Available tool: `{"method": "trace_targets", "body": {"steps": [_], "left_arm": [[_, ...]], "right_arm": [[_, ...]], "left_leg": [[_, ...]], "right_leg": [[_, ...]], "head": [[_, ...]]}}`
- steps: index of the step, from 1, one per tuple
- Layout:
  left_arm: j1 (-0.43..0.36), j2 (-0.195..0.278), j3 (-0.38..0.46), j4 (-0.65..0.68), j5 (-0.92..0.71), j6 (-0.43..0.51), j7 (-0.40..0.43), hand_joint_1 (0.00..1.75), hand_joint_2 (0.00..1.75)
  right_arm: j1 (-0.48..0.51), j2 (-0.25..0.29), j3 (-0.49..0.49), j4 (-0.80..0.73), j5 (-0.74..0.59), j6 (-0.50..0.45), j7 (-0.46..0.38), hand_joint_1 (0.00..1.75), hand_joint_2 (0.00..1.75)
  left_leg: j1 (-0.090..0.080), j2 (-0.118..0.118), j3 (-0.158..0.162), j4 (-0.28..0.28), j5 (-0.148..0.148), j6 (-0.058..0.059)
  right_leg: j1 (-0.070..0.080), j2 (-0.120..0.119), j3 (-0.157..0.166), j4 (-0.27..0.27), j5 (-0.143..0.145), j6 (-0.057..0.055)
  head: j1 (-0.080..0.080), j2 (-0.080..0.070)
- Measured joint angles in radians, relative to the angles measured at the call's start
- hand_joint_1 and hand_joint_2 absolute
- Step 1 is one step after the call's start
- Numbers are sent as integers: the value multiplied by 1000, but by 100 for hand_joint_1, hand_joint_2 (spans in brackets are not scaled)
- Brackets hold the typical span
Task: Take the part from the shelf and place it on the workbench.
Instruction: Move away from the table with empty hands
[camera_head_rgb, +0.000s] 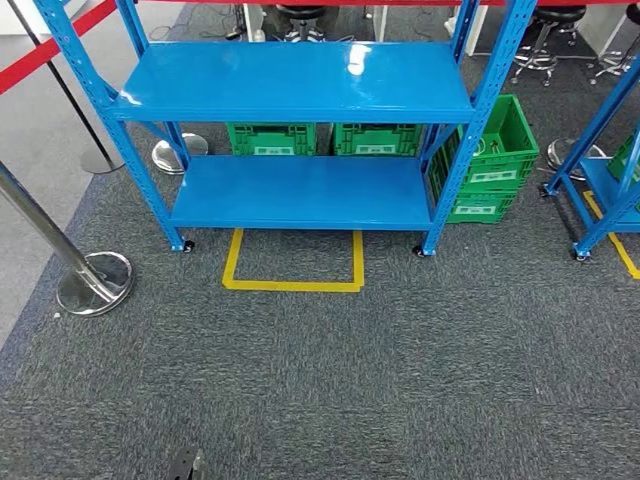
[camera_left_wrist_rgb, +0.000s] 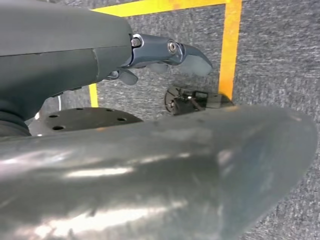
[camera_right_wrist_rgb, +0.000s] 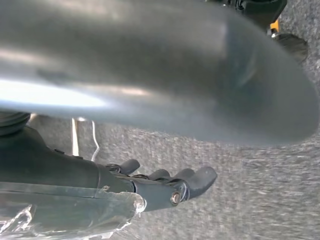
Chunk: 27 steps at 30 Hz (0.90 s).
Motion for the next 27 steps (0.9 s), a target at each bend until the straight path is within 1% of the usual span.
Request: {"method": "trace_targets", "body": {"steps": [1,3,4,5,6,7,8,9,10,11,12,13,14,15,16,18,19,20,21,22,23,24,25,26,27], "left_arm": [[-1,0,0,0,0,0,0,0,0],[-1,1,-1,0,-1,0,0,0,0],[-2,2,-1,0,-2,0,0,0,0],[-3,2,-1,0,-2,0,0,0,0],[-3,2,-1,0,-2,0,0,0,0],[-4,2,-1,0,-2,0,0,0,0],[-4,3,-1,0,-3,0,0,0,0],[-4,3,-1,0,-3,0,-1,0,0],[-3,3,-1,0,-4,0,-1,0,0],[-3,3,-1,0,-7,-1,-1,0,0],[-2,2,-2,0,-9,0,-2,0,0],[-2,2,-2,0,-12,1,-2,0,0],[-3,1,-3,0,-13,2,-2,0,0],[-4,1,-3,0,-13,5,-2,0,0],[-4,0,-3,0,-13,9,-1,0,0],[-5,-1,-4,0,-11,16,-1,0,0],[-5,-1,-4,0,-10,19,0,0,0],[-5,-1,-4,0,-8,20,0,0,0],[-6,-2,-5,0,-6,20,1,0,0],[-6,-2,-5,0,-4,21,1,0,0],[-7,-2,-5,0,-4,21,1,0,0],[-7,-2,-6,0,-3,21,2,0,0],[-7,-2,-6,0,-3,21,2,0,0],[-7,-2,-7,0,-2,21,2,0,0],[-7,-2,-7,0,-1,21,2,0,0]], "right_arm": [[0,0,0,1,-1,0,0,0,0],[0,-1,0,1,-2,0,0,0,0],[0,-1,0,1,-3,0,0,0,0],[-1,-1,0,1,-3,0,0,0,0],[-2,-1,0,1,-3,0,0,0,0],[-2,-1,0,1,-4,0,0,0,0],[-2,-1,0,1,-4,0,0,0,0],[-2,-1,0,1,-5,0,0,0,0],[-1,-1,0,1,-6,0,1,0,0],[0,-2,0,1,-8,0,1,0,0],[0,-2,0,1,-13,0,2,0,0],[-1,-2,-1,1,-20,-1,2,0,0],[-3,-3,-3,1,-27,-1,3,0,0],[-4,-4,-4,1,-35,-2,5,0,0],[-6,-5,-6,1,-41,-1,7,0,0],[-7,-6,-7,1,-46,0,10,0,0],[-8,-7,-7,2,-47,1,9,0,0],[-10,-7,-8,2,-47,1,9,0,0],[-11,-7,-8,2,-47,1,9,0,0],[-11,-7,-8,3,-47,1,9,0,0],[-10,-7,-9,3,-47,2,9,0,0],[-9,-8,-9,4,-47,2,9,0,0],[-8,-8,-10,5,-47,2,9,0,0],[-7,-9,-10,6,-47,2,9,0,0],[-7,-9,-10,7,-46,2,9,0,0]], "left_leg": [[-1,0,4,0,-2,-6],[-1,1,7,7,-7,-17],[-1,2,-2,28,-15,-23],[0,3,-24,67,-31,-28],[2,3,-59,124,-53,-34],[3,3,-102,188,-79,-38],[4,3,-143,240,-97,-41],[5,3,-172,268,-99,-43],[7,3,-184,262,-77,-44],[8,3,-179,223,-33,-45],[10,4,-163,162,24,-45],[10,4,-146,101,65,-45],[10,5,-132,52,87,-41],[10,6,-125,23,96,-36],[9,6,-124,14,89,-28],[10,5,-118,10,89,-12],[11,6,-113,9,86,-4],[12,7,-106,7,82,3],[12,7,-101,6,78,9],[10,8,-96,6,73,14],[9,8,-92,6,68,17],[8,7,-86,6,63,19],[7,6,-79,6,58,19],[6,4,-71,6,52,17],[6,3,-61,6,46,15]], "right_leg": [[2,0,2,-2,-3,-8],[-1,3,14,-8,0,-21],[-3,3,23,-12,-2,-26],[-5,4,31,-16,-5,-31],[-6,4,38,-18,-9,-35],[-6,4,43,-19,-14,-38],[-6,4,48,-19,-20,-39],[-6,5,54,-19,-26,-38],[-7,5,63,-19,-32,-37],[-8,7,74,-19,-40,-35],[-9,8,82,-20,-47,-31],[-9,9,93,-18,-55,-26],[-8,10,96,-17,-62,-19],[-6,10,96,-18,-68,-13],[-4,10,97,-18,-72,-7],[-4,8,99,-21,-82,4],[-4,7,99,-9,-92,9],[-5,6,87,23,-110,14],[-5,4,61,78,-135,17],[-5,3,21,149,-164,18],[-5,3,-20,217,-186,19],[-5,3,-52,261,-190,19],[-5,3,-67,266,-173,18],[-5,3,-61,231,-136,16],[-5,3,-39,167,-89,13]], "head": [[0,0],[-1,0],[-3,0],[-5,0],[-7,0],[-9,0],[-9,0],[-9,0],[-9,0],[-9,0],[-9,0],[-10,0],[-13,0],[-15,0],[-17,0],[-17,0],[-15,0],[-13,0],[-10,0],[-8,0],[-8,0],[-8,0],[-7,0],[-7,0],[-7,0]]}}
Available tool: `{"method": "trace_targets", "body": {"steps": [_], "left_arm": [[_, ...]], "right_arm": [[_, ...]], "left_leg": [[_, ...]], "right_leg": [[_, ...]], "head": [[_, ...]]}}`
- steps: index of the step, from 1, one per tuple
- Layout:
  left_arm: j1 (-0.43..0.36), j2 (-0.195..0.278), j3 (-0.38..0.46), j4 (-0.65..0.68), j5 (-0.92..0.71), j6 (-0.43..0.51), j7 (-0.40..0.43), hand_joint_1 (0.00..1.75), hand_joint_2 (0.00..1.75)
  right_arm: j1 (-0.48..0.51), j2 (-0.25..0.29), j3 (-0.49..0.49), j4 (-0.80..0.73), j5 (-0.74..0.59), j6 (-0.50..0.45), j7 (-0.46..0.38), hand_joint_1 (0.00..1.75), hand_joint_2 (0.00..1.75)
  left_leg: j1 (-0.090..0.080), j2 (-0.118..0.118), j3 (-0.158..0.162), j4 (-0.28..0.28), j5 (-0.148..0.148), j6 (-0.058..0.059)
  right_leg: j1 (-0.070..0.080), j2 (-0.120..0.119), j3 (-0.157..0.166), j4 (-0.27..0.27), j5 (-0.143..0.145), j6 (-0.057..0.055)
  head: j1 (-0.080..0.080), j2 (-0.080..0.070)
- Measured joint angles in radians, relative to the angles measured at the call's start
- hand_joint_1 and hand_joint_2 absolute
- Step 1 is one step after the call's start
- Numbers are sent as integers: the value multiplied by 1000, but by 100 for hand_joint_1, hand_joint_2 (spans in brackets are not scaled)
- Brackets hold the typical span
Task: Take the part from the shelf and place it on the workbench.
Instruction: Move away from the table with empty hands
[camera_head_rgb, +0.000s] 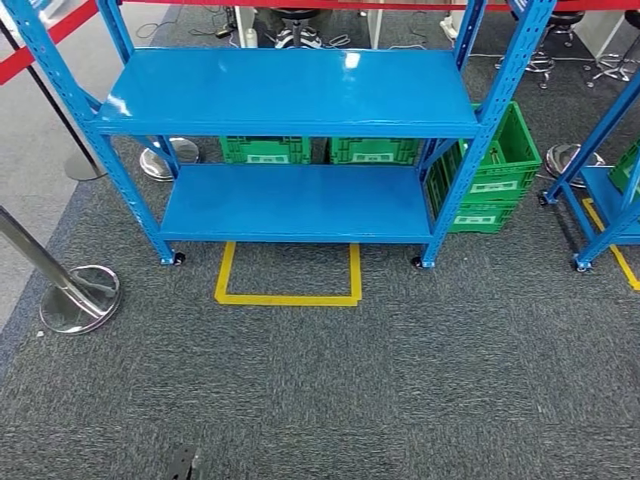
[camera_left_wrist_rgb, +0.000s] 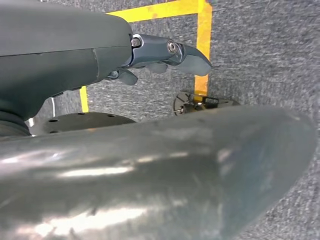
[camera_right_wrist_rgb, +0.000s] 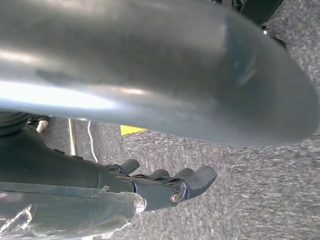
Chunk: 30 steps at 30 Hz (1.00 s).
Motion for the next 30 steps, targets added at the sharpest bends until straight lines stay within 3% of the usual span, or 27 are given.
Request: {"method": "trace_targets", "body": {"steps": [1,3,7,9,11,12,13,14,16,17,19,23,25,27,28,29,30], "left_arm": [[0,0,-1,0,1,0,0,0,0],[0,0,-2,0,3,-1,0,0,0],[-1,2,-4,0,5,-2,0,0,0],[-2,2,-6,0,5,-2,0,0,0],[-2,2,-7,0,5,-2,0,0,0],[-2,3,-7,0,5,-2,0,0,0],[-2,3,-7,0,5,-2,0,0,0],[-2,3,-8,0,5,-2,0,0,0],[-1,3,-9,0,4,-2,0,0,0],[-1,3,-10,0,4,-3,0,0,0],[-2,2,-11,0,4,-3,0,0,0],[-2,1,-10,0,4,-5,-1,0,0],[-1,1,-10,0,5,-7,1,0,0],[-1,1,-10,0,5,-8,4,0,0],[0,1,-10,0,5,-7,4,0,0],[0,1,-10,0,4,-7,3,0,0],[0,1,-10,0,4,-7,2,0,0]], "right_arm": [[0,0,0,0,0,0,0,0,0],[-3,0,0,1,1,-1,-2,0,0],[-1,-3,0,2,1,-2,-6,0,0],[-2,-4,0,2,1,-2,-7,0,0],[-4,-4,0,3,1,-2,-7,0,0],[-3,-4,0,3,1,-2,-7,0,0],[-3,-4,0,3,1,-2,-7,0,0],[-2,-4,0,3,1,-2,-7,0,0],[-1,-5,0,4,1,-2,-7,0,0],[-2,-5,0,4,1,-1,-7,0,0],[-3,-6,0,4,0,-1,-7,0,0],[-4,-6,0,5,2,-1,-4,0,0],[-4,-6,0,6,4,-1,0,0,0],[-2,-6,0,8,6,-1,5,0,0],[-1,-6,0,9,6,-2,6,0,0],[1,-6,0,10,6,-2,7,0,0],[1,-6,0,10,6,-3,8,0,0]], "left_leg": [[-1,-1,8,0,-6,-4],[-5,-1,16,2,-17,-14],[-4,0,18,4,-28,-35],[-3,1,-15,72,-66,-47],[-1,1,-90,205,-121,-54],[0,1,-124,258,-134,-56],[1,1,-143,281,-126,-56],[2,1,-144,266,-99,-57],[5,3,-102,155,-14,-58],[7,4,-74,90,14,-58],[7,4,-43,20,26,-48],[7,1,-28,8,12,-15],[6,3,-18,6,6,-2],[2,3,-9,6,-3,5],[1,2,-3,6,-8,7],[0,0,4,6,-13,7],[-1,-1,13,6,-19,5]], "right_leg": [[0,0,26,-67,37,-3],[1,1,64,-155,70,-9],[2,2,75,-176,65,-31],[-2,1,81,-182,64,-41],[-3,0,85,-183,59,-47],[-3,0,88,-183,56,-48],[-3,1,92,-183,53,-48],[-4,2,97,-183,48,-46],[-6,4,110,-183,38,-38],[-5,6,115,-181,31,-32],[-1,7,119,-182,19,-20],[-2,3,123,-167,-2,1],[-2,1,73,-62,-51,7],[-2,0,-7,71,-96,8],[-2,0,-32,102,-94,7],[-2,0,-39,93,-70,5],[-2,0,-26,46,-29,2]], "head": [[0,0],[0,0],[-3,0],[-9,0],[-13,0],[-13,0],[-13,0],[-13,0],[-13,0],[-15,0],[-15,0],[-8,0],[-2,0],[0,0],[0,0],[0,0],[1,0]]}}
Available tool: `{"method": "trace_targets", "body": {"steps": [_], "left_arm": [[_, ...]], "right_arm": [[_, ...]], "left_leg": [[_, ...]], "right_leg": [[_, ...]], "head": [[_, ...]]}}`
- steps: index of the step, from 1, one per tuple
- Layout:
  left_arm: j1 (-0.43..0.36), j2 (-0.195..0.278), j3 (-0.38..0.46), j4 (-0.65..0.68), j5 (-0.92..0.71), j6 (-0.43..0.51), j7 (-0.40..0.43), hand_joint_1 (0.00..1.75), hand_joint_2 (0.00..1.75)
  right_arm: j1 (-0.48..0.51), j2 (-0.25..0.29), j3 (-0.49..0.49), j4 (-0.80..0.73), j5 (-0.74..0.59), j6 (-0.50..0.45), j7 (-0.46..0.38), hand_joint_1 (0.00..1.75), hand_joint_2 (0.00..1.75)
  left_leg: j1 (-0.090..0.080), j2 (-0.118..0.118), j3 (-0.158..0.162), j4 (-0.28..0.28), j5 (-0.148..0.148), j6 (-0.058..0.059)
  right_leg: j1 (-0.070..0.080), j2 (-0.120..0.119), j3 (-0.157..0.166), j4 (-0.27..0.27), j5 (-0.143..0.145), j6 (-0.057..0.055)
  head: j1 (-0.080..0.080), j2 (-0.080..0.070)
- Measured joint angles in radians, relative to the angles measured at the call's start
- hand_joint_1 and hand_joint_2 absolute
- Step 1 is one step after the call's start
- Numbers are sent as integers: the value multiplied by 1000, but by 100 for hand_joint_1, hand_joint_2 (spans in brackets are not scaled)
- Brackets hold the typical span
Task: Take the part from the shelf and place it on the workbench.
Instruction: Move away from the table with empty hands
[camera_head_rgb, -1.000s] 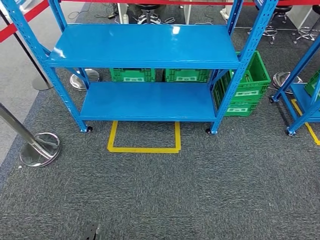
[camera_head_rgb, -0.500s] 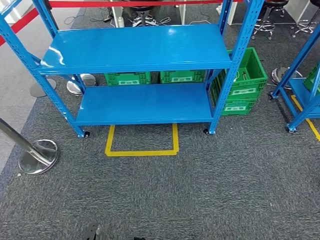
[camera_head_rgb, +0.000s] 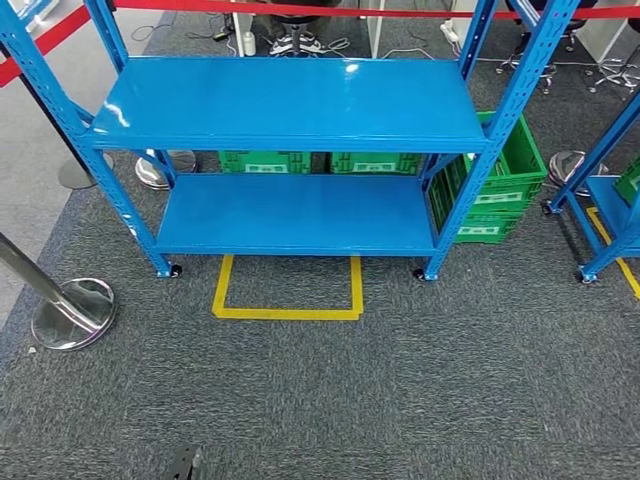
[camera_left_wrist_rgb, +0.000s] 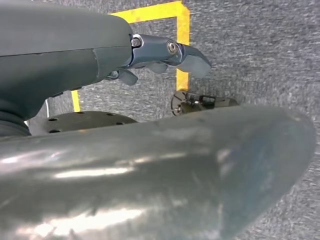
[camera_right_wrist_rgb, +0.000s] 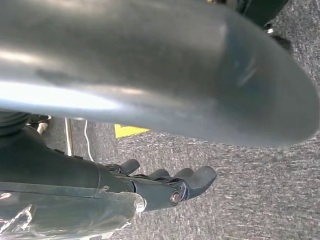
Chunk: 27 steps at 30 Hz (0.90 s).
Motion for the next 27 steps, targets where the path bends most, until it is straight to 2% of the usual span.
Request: {"method": "trace_targets", "body": {"steps": [2,3,4,8,9,10,11,13,14,15,16,17,19,20,21,25,26,27], "left_arm": [[1,0,0,0,-1,0,-4,0,0],[2,0,0,0,-1,0,-5,0,0],[2,0,0,0,-1,-1,-6,0,0],[2,0,0,0,-2,-1,-6,0,0],[1,0,0,0,-2,-1,-5,0,0],[0,1,-1,0,-3,-1,-4,0,0],[-1,1,-1,0,-4,0,-3,0,0],[-1,2,-1,0,-5,3,-1,0,0],[-1,3,-1,-1,-5,8,-3,0,0],[0,3,-1,-1,-5,14,-7,0,0],[0,3,-1,-1,-6,20,-12,0,0],[1,3,-2,-2,-8,24,-18,0,0],[2,3,-3,-3,-13,26,-28,0,0],[2,3,-4,-4,-14,25,-32,0,0],[2,2,-5,-4,-14,23,-34,0,0],[3,1,-5,-5,-9,18,-24,0,0],[3,0,-5,-6,-8,18,-20,0,0],[3,0,-5,-6,-7,18,-18,0,0]], "right_arm": [[0,0,0,0,0,-2,2,0,0],[0,0,0,0,0,-2,2,0,0],[0,0,0,0,0,-3,3,0,0],[0,0,0,0,-1,-3,3,0,0],[-2,0,0,0,-1,-3,4,0,0],[-2,0,0,0,-1,-3,5,0,0],[-3,0,0,0,-1,-3,6,0,0],[-3,-1,0,0,-2,0,6,0,0],[-3,-1,0,1,-4,1,5,0,0],[-2,-1,0,1,-6,1,4,0,0],[-2,-1,0,1,-8,1,3,0,0],[-1,-1,0,1,-11,1,2,0,0],[-1,-1,0,3,-16,1,-1,0,0],[-2,-1,0,4,-18,1,-2,0,0],[-2,-1,0,4,-19,0,-2,0,0],[-4,-1,0,4,-20,-1,3,0,0],[-4,-1,0,4,-19,-1,3,0,0],[-5,-1,0,4,-19,-1,4,0,0]], "left_leg": [[0,-1,17,0,-13,-5],[0,-1,22,0,-17,-8],[-1,-1,25,-1,-19,-9],[-3,-2,26,1,-22,-12],[-4,-2,27,0,-24,-16],[-4,-1,22,12,-35,-25],[-4,-1,8,41,-55,-36],[0,1,-55,158,-111,-54],[1,1,-95,221,-129,-57],[3,1,-125,260,-131,-59],[5,2,-138,266,-111,-61],[7,2,-132,234,-74,-63],[10,4,-84,110,10,-67],[11,5,-60,56,29,-65],[11,5,-45,21,35,-59],[10,3,-28,-2,19,-25],[11,4,-23,-3,17,-18],[11,5,-19,-4,14,-11]], "right_leg": [[1,0,50,-132,82,-8],[2,-1,68,-177,104,-10],[2,-1,76,-198,112,-12],[3,0,82,-202,106,-13],[5,1,85,-204,103,-15],[4,1,91,-213,100,-23],[3,1,98,-221,97,-32],[-1,0,108,-232,94,-48],[-2,0,110,-232,91,-49],[-2,0,113,-232,88,-49],[-3,1,118,-232,84,-48],[-5,2,124,-232,80,-45],[-7,4,138,-231,68,-34],[-6,5,141,-230,61,-27],[-4,5,143,-230,55,-20],[-4,2,153,-231,40,1],[-4,1,142,-201,23,5],[-4,0,117,-149,-2,8]], "head": [[0,0],[1,0],[1,0],[0,0],[0,0],[-4,0],[-7,0],[-13,0],[-12,0],[-13,0],[-13,0],[-13,0],[-14,0],[-16,0],[-15,0],[-10,0],[-7,0],[-3,0]]}}
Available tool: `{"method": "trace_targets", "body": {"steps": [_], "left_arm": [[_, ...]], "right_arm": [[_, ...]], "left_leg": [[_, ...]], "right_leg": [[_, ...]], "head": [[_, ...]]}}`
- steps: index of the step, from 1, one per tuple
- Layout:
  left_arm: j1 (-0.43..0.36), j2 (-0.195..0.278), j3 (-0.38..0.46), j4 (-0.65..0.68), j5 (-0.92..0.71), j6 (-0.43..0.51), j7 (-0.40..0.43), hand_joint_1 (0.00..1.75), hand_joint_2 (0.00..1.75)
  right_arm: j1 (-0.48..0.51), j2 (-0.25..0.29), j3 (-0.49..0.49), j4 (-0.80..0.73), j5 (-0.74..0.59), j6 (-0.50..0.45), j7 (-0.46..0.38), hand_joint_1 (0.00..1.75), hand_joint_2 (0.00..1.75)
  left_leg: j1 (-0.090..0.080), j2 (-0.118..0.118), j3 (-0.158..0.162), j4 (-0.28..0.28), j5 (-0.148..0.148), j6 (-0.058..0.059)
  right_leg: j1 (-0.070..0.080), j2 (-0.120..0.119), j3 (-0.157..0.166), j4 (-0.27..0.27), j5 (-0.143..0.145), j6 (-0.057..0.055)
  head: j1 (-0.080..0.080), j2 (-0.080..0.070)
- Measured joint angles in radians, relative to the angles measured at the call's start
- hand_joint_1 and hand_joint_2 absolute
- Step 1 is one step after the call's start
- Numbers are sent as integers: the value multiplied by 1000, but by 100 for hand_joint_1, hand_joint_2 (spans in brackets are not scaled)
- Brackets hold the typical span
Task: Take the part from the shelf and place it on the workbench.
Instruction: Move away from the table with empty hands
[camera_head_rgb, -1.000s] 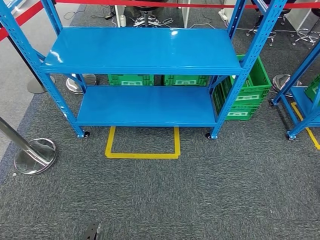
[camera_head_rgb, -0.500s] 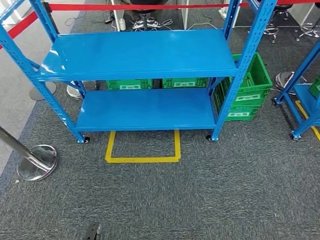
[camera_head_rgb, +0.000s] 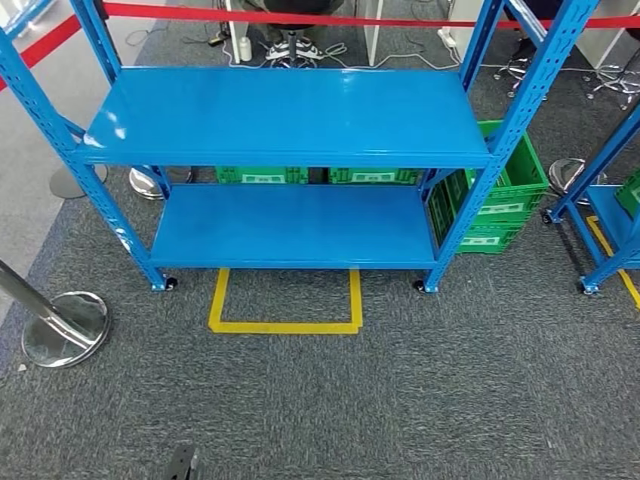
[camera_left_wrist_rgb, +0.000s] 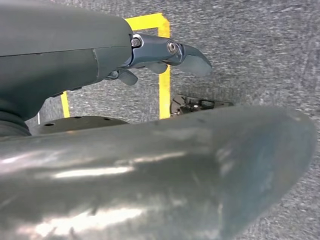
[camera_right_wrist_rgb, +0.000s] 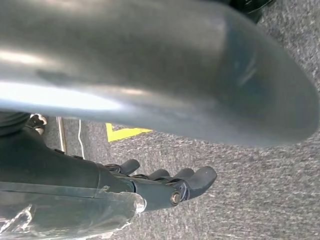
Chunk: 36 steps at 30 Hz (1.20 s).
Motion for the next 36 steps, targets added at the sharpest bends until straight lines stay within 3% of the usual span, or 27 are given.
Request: {"method": "trace_targets", "body": {"steps": [2,3,4,5,7,8,10,13,14,16,18,19,20,22,23,24,27,28,29,31,33,34,35,36], "left_arm": [[0,0,0,0,1,0,5,0,0],[1,0,0,0,1,0,9,0,0],[1,0,1,0,1,0,14,0,0],[1,0,1,0,1,0,18,0,0],[2,0,1,0,1,2,22,0,0],[2,0,1,0,2,3,21,0,0],[2,0,1,0,3,3,19,0,0],[-1,1,1,0,16,-11,13,0,0],[-1,1,1,0,22,-16,11,0,0],[-2,2,2,0,29,-19,9,0,0],[0,2,3,0,33,-18,8,0,0],[1,2,4,0,34,-18,8,0,0],[3,2,5,0,35,-18,8,0,0],[6,3,6,0,35,-18,8,0,0],[8,2,6,0,35,-18,8,0,0],[8,2,6,1,36,-17,7,0,0],[7,1,6,1,37,-14,-3,0,0],[9,1,5,1,36,-13,-6,0,0],[10,1,5,0,34,-14,-10,0,0],[11,0,4,-1,27,-15,-12,0,0],[12,0,3,-1,19,-17,-12,0,0],[12,0,3,-1,17,-18,-11,0,0],[13,0,3,-1,15,-18,-10,0,0],[14,0,3,-2,15,-19,-9,0,0]], "right_arm": [[1,0,0,0,0,0,1,0,0],[2,0,0,0,0,0,2,0,0],[3,0,0,1,1,0,3,0,0],[4,0,0,1,1,0,3,0,0],[5,0,0,1,2,0,3,0,0],[4,0,0,1,3,0,3,0,0],[3,0,0,2,3,2,3,0,0],[4,-1,1,2,9,2,-4,0,0],[5,-1,1,2,11,2,-8,0,0],[7,-1,1,2,14,4,-13,0,0],[9,-1,1,3,14,5,-15,0,0],[12,-1,1,3,15,5,-15,0,0],[14,-1,1,3,15,5,-16,0,0],[17,-1,1,4,15,5,-17,0,0],[16,-2,1,4,15,5,-18,0,0],[15,-2,2,4,15,5,-20,0,0],[11,-2,5,4,16,8,-31,0,0],[9,-2,7,4,14,8,-34,0,0],[6,-2,8,4,10,6,-35,0,0],[1,-2,9,5,2,2,-28,0,0],[3,-2,8,5,-4,0,-18,0,0],[6,-2,8,6,-6,-1,-14,0,0],[9,-2,8,6,-6,-1,-12,0,0],[12,-2,8,7,-6,-1,-11,0,0]], "left_leg": [[-4,1,7,0,-7,9],[-6,0,11,0,-11,11],[-8,-1,16,0,-17,12],[-9,-3,24,0,-23,12],[-10,-5,45,0,-39,7],[-12,-5,53,1,-49,3],[-14,-6,60,-2,-62,-8],[-13,-5,73,-7,-80,-25],[-13,-4,66,16,-90,-30],[-12,-2,5,124,-124,-39],[-11,-2,-93,251,-145,-44],[-11,-2,-130,278,-126,-46],[-11,-2,-148,267,-85,-46],[-9,1,-142,160,36,-48],[-11,4,-128,106,73,-49],[-12,6,-114,65,84,-44],[-12,5,-78,26,39,-14],[-10,4,-61,19,28,-7],[-8,4,-41,13,16,0],[-6,5,3,-1,-12,9],[-6,1,48,-13,-41,14],[-6,-2,74,-20,-56,15],[-6,-6,102,-26,-73,15],[-7,-9,132,-33,-90,14]], "right_leg": [[1,-1,-81,144,-55,2],[1,-1,-116,194,-64,1],[2,-1,-134,209,-53,-2],[3,0,-132,181,-20,-5],[7,-1,-84,51,68,-15],[9,0,-57,-9,94,-19],[13,0,-32,-59,98,-26],[10,3,-16,-73,82,-42],[7,3,-3,-81,77,-48],[4,2,25,-92,64,-56],[3,2,51,-96,42,-57],[2,3,67,-96,29,-55],[0,4,86,-97,13,-53],[-4,7,125,-99,-20,-46],[-3,9,141,-101,-37,-40],[-2,11,154,-107,-50,-34],[2,14,191,-119,-51,-14],[3,13,187,-93,-33,-7],[3,10,161,-39,-12,-2],[4,3,69,104,-4,4],[4,0,-28,191,-77,3],[5,0,-64,196,-120,1],[6,0,-89,179,-146,-2],[8,0,-107,143,-141,-6]], "head": [[5,0],[6,0],[7,0],[7,0],[8,0],[8,0],[8,0],[6,0],[2,0],[-3,0],[-6,0],[-7,0],[-7,0],[-8,0],[-10,0],[-12,0],[-10,0],[-8,0],[-5,0],[1,0],[5,0],[7,0],[8,0],[10,0]]}}
